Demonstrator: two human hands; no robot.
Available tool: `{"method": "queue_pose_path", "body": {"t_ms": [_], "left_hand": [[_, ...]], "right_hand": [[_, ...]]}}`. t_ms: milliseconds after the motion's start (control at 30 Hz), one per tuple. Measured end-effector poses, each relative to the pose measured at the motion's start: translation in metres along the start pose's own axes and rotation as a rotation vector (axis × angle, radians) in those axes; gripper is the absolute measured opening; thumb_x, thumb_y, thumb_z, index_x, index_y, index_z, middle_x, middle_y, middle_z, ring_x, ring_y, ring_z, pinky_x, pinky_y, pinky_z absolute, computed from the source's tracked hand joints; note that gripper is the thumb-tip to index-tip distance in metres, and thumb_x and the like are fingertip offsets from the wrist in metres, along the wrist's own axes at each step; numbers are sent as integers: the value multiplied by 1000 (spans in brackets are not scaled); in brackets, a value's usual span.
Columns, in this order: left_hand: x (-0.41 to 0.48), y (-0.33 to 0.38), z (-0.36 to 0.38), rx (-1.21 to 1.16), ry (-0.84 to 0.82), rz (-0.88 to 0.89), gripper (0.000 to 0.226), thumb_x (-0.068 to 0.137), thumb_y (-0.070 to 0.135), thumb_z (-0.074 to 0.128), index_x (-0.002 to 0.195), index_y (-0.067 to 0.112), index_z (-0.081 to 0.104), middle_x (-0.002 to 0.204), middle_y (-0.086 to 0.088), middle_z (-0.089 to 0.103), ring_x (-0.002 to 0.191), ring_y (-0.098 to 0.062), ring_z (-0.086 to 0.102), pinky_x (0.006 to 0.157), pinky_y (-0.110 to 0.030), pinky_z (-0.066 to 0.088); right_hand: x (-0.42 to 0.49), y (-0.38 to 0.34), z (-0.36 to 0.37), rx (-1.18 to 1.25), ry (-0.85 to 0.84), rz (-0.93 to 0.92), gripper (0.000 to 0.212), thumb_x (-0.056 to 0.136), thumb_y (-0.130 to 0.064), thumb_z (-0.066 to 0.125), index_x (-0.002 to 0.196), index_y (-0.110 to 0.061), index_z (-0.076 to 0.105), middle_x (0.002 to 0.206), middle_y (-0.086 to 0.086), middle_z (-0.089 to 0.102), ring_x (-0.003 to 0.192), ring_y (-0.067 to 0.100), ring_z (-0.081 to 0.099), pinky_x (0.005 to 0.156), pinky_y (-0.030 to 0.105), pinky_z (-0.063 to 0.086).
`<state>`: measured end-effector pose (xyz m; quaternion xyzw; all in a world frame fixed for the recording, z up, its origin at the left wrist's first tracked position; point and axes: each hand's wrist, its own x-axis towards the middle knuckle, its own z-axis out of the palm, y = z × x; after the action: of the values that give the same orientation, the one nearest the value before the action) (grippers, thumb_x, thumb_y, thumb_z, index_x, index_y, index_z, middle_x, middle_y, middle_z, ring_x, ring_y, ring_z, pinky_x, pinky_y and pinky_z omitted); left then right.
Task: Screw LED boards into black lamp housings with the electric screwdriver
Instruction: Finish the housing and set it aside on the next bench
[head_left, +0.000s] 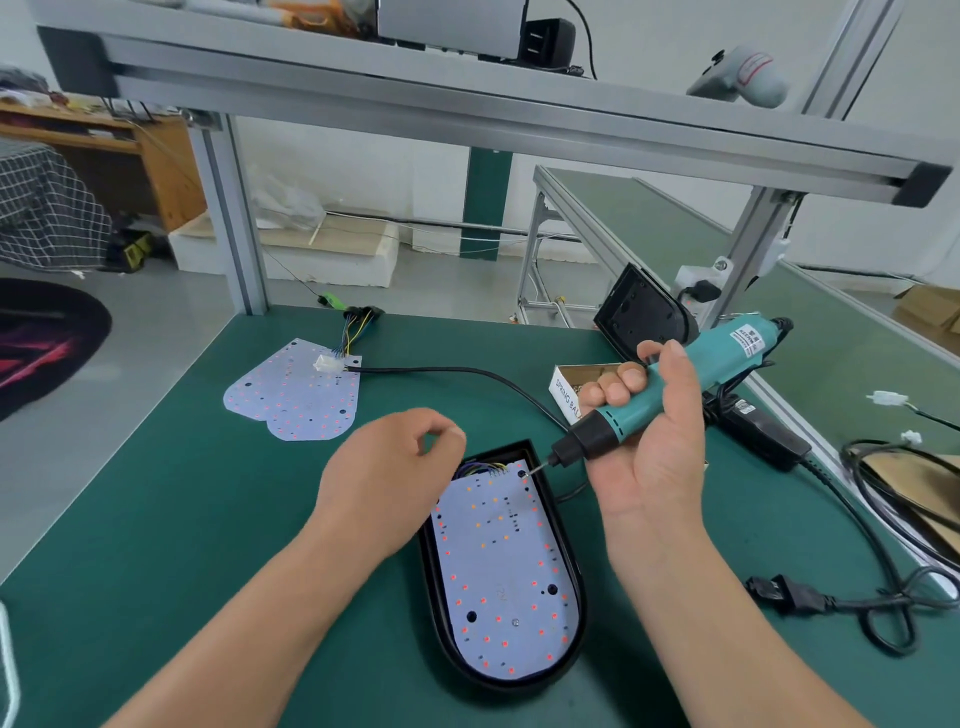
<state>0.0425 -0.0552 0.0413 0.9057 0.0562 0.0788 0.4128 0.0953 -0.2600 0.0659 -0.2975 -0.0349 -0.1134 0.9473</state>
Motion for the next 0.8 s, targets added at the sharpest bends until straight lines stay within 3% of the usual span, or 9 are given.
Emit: {"method": "queue_pose_path", "body": {"t_ms": [133,233,300,400,533,700,800], "left_hand": [[5,-2,8,161,-121,-48,51,78,81,60,88,33,73,87,8,57,76,-10,62,66,-30,49],[8,-1,18,161,-180,-63,69,67,80,63,68,12,57,74,0,50,59,-20,51,57,-32,42],[9,0,19,160,-213,-58,67,67,78,65,61,14,42,67,3,43,54,-19,40,54,-31,31],[12,1,20,144,-253,-40,62,70,71,69,64,19,35,57,9,35,53,-18,34,55,-31,26],[16,1,24,127,-252,-37,57,79,58,76,67,21,34,58,9,33,55,-18,32,55,-31,24],[18,0,25,128,-266,-37,55,81,55,76,70,20,35,64,5,35,58,-20,32,57,-32,25],[20,0,27,123,-271,-42,54,82,54,76,70,20,36,64,4,36,58,-20,34,57,-32,26]], "right_hand": [[2,1,-2,-21,4,-4,15,99,-29,68,101,-16,61,72,-2,47,61,13,46,63,29,49],[6,1,-6,-43,0,-13,14,98,-27,69,102,-15,61,72,-2,47,60,14,46,63,29,48],[9,0,-9,-77,-1,-20,14,98,-25,69,103,-15,61,71,-2,47,60,14,45,63,29,48],[12,1,-13,-124,-16,-42,16,96,-24,71,105,-15,61,71,-1,48,59,15,45,62,30,47],[13,3,-14,-200,-41,-65,18,95,-24,70,104,-14,58,70,1,46,56,16,43,60,31,45],[9,5,-12,-262,-82,-91,11,94,-22,70,90,-19,61,67,3,44,53,17,43,56,30,45],[8,7,-12,-290,-104,-93,9,93,-22,69,91,-19,61,67,2,44,53,17,43,56,30,44]]}}
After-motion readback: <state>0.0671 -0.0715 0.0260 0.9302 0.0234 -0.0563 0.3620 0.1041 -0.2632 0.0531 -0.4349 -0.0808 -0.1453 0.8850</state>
